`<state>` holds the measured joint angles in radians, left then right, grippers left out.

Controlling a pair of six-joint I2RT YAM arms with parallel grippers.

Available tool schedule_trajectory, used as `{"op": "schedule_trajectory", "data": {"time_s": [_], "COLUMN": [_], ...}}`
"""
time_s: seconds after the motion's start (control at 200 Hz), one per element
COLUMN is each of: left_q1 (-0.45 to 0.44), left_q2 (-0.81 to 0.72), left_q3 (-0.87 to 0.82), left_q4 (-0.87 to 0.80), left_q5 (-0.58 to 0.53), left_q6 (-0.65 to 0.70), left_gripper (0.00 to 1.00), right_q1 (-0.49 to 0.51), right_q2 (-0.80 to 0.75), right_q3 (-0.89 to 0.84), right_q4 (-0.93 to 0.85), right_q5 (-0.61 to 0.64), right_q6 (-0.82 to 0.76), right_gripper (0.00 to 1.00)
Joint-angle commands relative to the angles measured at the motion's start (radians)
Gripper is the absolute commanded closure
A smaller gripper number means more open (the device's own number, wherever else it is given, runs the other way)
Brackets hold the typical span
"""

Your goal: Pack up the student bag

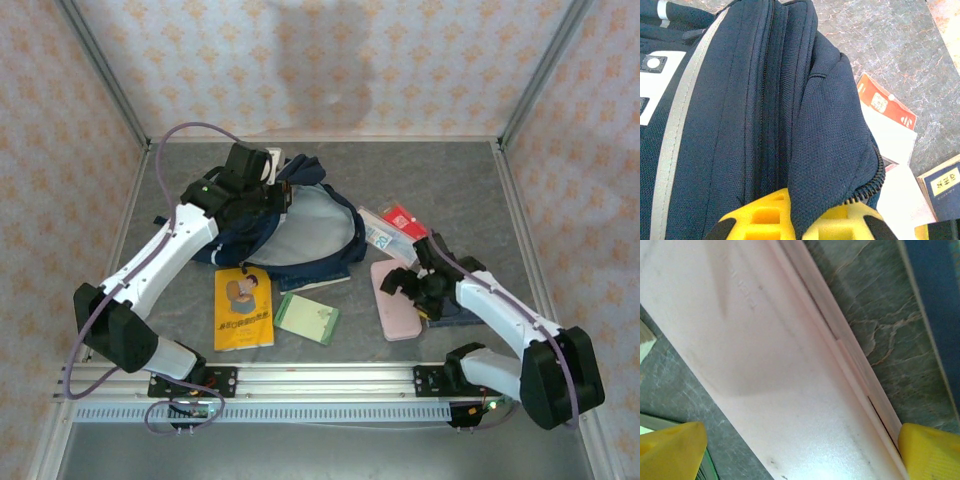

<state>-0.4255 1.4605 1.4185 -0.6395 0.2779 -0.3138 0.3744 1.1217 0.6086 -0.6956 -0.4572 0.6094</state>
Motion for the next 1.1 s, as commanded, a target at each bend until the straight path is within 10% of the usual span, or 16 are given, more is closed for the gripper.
{"op": "schedule_trajectory", "data": {"time_s": [0.0, 0.52, 1.096], "left_q1": [0.0, -0.001, 0.0], "left_q2": [0.009, 0.009, 0.004], "left_q3": [0.043, 0.05, 0.043], "left_q4": [0.028, 0.022, 0.011], "left_q5": [-0.011, -0.015, -0.026], "left_q6": [0.009, 0.016, 0.021], "left_gripper": [1.0, 1.0, 1.0], "right_q1": [0.054, 0.222, 0.222], "right_q2": [0.025, 0.318, 0.365], "right_q3": [0.034, 0.299, 0.34], "right_q4": [-0.051, -0.255, -0.19], "right_q5": [0.019, 0.33, 0.2], "right_q6": [-0.013, -0.135, -0.172], "right_gripper": [0.03, 0.01, 0.01]}}
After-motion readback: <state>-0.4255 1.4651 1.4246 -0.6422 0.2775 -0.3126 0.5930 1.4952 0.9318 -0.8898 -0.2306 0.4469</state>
